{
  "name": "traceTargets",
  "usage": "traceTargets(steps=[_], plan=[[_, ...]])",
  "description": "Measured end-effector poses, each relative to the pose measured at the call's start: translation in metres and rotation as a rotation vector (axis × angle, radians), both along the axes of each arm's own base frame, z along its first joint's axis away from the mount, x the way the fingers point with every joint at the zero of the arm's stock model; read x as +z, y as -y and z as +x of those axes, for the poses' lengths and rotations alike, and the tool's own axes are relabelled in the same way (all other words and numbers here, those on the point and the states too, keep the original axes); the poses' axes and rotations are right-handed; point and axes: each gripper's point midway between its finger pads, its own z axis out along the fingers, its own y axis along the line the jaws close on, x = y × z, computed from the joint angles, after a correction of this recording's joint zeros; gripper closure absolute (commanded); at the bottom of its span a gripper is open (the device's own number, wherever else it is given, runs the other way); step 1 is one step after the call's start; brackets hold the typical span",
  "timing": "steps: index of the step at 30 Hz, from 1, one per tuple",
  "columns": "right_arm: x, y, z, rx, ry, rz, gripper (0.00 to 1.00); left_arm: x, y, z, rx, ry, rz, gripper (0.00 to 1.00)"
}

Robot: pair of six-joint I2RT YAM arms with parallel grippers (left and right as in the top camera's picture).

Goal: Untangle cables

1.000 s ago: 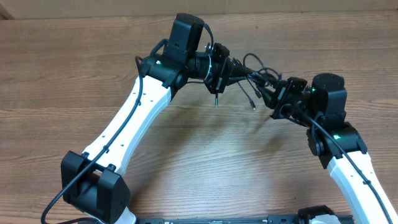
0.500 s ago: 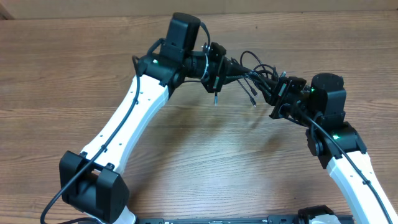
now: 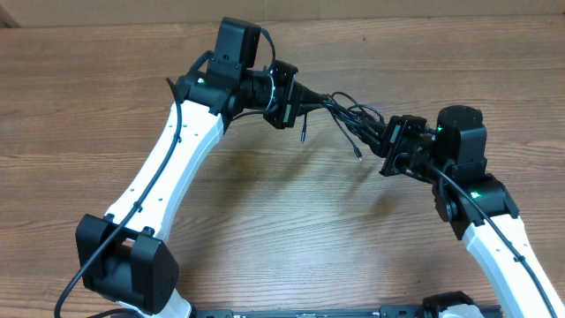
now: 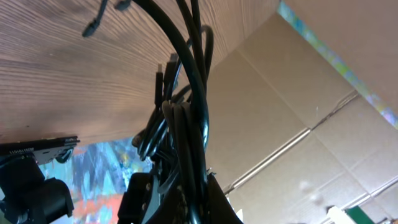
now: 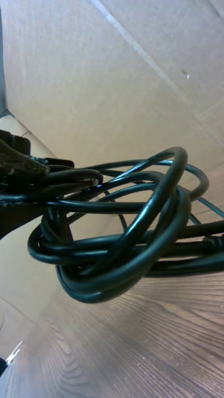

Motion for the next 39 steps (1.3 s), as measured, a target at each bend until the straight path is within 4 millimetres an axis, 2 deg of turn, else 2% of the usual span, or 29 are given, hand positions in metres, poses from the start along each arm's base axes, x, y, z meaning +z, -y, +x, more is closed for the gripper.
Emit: traceTargets(steps=[8,15,19,24,26,28,31,39], plan=[[0.002,-0.006,-0.003,0.065,0.035,-0.012,0.96,-0.02,-0.014,0.001,0.07,-0.053,0.103,0.96],[0.027,-0.017,0.001,0.192,0.268,-0.078,0.96,-0.028,-0.025,0.006,0.124,-0.058,0.169,0.96],[0.03,-0.022,-0.003,0.265,0.346,-0.123,0.96,-0.029,-0.028,0.008,0.133,-0.055,0.178,0.96],[0.034,-0.031,-0.012,0.393,0.478,-0.186,0.96,-0.028,-0.034,0.013,0.13,-0.025,0.185,0.9],[0.036,-0.034,-0.018,0.457,0.548,-0.216,0.96,-0.028,-0.037,0.017,0.125,0.018,0.196,0.92],[0.036,-0.037,-0.024,0.517,0.604,-0.242,0.96,-0.025,-0.039,0.023,0.115,0.072,0.198,0.96],[0.028,-0.04,-0.034,0.598,0.645,-0.276,0.97,-0.017,-0.036,0.031,0.073,0.185,0.192,0.96],[0.007,-0.039,-0.052,0.725,0.694,-0.364,0.96,-0.013,-0.031,0.029,-0.032,0.323,0.196,0.96]])
